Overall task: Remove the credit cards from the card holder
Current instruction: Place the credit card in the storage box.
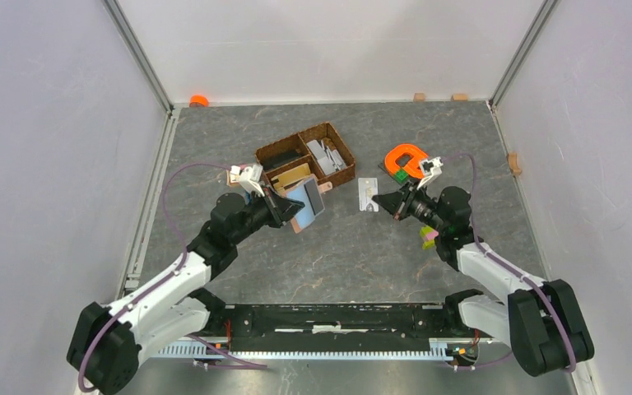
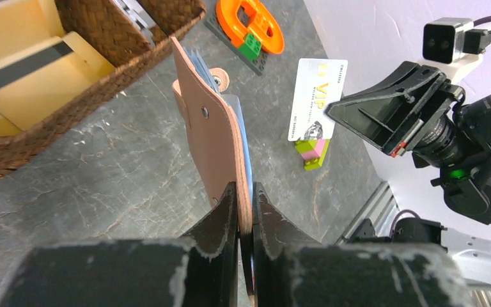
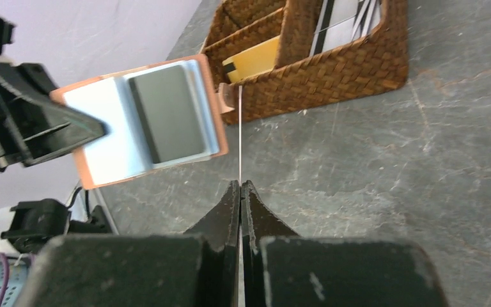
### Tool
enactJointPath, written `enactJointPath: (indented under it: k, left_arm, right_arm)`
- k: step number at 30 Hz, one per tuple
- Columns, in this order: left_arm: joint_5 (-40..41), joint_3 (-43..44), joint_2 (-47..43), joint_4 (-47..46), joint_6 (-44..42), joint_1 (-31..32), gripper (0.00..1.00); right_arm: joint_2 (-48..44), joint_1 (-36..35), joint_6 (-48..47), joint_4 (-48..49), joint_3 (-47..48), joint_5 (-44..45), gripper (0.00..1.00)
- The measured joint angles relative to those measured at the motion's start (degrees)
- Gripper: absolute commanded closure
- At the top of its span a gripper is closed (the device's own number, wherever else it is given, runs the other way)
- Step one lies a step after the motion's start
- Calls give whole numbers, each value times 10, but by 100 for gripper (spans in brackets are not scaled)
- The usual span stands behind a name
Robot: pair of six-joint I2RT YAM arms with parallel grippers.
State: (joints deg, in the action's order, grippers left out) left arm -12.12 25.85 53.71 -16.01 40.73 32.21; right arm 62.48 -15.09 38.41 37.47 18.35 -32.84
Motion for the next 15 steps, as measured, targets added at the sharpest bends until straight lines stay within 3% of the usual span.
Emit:
enactJointPath:
  k: [6,15]
  left_arm:
    - [46,0,-59,38,-1,0,98]
    - [79,-10,-77,64,-1,0,98]
  right_arm:
    - [56,-4,-34,-71,97,30,100]
    - [244,-36,-89,-172,340,50,100]
